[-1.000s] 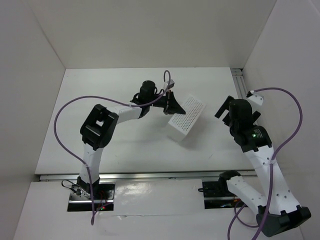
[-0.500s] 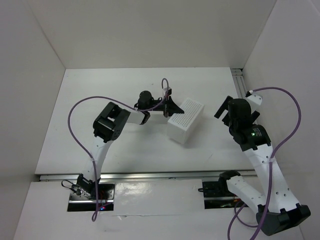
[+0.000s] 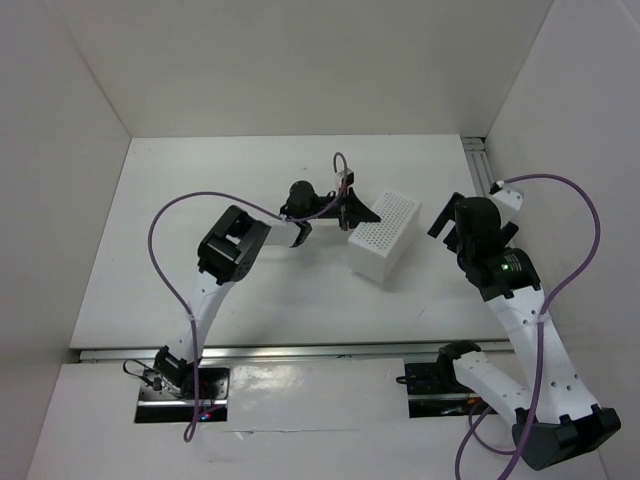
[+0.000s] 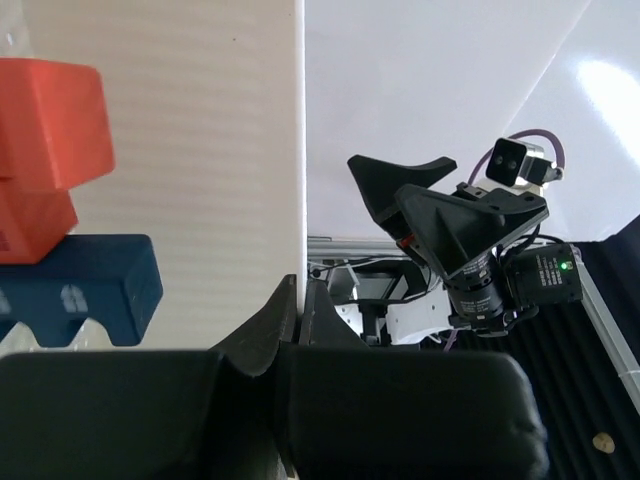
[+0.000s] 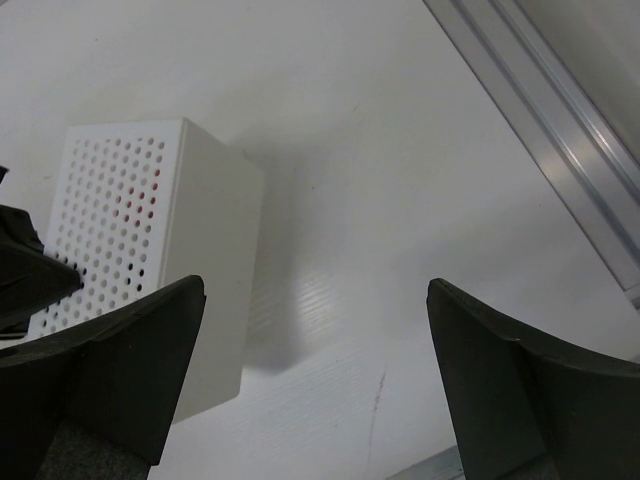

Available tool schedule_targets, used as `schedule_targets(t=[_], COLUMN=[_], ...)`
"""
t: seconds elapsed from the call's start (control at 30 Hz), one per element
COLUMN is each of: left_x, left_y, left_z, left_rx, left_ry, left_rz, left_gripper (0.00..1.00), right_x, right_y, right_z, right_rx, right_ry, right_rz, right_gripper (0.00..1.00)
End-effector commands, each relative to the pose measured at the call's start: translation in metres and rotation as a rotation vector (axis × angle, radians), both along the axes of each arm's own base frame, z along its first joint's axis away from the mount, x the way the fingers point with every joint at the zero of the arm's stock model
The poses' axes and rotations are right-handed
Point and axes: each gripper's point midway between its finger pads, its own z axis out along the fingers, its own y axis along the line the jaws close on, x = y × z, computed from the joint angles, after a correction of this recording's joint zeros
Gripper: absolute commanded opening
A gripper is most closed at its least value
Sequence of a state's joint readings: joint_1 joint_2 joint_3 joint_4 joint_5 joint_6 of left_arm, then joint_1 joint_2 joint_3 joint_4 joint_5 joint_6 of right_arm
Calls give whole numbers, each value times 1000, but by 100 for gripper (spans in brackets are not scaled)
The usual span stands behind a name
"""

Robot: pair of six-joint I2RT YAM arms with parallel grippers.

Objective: Build the wood block tower

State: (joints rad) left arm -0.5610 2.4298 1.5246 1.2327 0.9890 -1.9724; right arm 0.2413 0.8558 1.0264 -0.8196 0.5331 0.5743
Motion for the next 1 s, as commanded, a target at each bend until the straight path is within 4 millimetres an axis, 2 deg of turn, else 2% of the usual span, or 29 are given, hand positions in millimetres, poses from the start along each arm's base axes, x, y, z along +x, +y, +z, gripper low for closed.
schedule_targets(t=[0.0,0.2,0.27,0.3,0.47,0.5,0.57,0.63,0.67,0.7,0.77,0.8,0.97], left_x=[-43,-42,-45,-43,-52,-51,-54,-50,-49,-51,-49,-47,-52], left_y=[23,17,14,13,2,1,-1,-3,-3,-9,-9,-10,-13], left_z=[92,85,93,88,95,91,100,97,105,96,102,96,99], left_rx=[-375,-377,-394,-388,-419,-414,-435,-441,-459,-454,-470,-463,-470], left_ry=[-411,-399,-402,-393,-406,-399,-408,-405,-413,-400,-392,-383,-388], left_rz=[-31,-32,-38,-38,-64,-63,-70,-63,-60,-70,-71,-70,-80], left_gripper=[0,0,0,0,0,0,0,0,0,0,0,0,0], right_x=[-10,-9,-9,-9,-9,-9,-9,-10,-10,-10,-9,-9,-11], right_y=[-6,-7,-7,-7,-5,-5,-5,-6,-6,-5,-5,-5,-5], right_z=[-6,-2,-2,-2,-2,-2,-2,-4,-4,0,0,0,-2], right_rx=[-27,-30,-30,-23,-17,-17,-17,-20,-20,-17,-10,-10,-13], right_ry=[47,37,37,34,35,35,35,44,44,35,32,32,41], right_rz=[-6,-13,-13,-18,-11,-11,-11,-11,-11,-11,-16,-16,-16], right_gripper=[99,99,99,99,99,99,99,99,99,99,99,99,99])
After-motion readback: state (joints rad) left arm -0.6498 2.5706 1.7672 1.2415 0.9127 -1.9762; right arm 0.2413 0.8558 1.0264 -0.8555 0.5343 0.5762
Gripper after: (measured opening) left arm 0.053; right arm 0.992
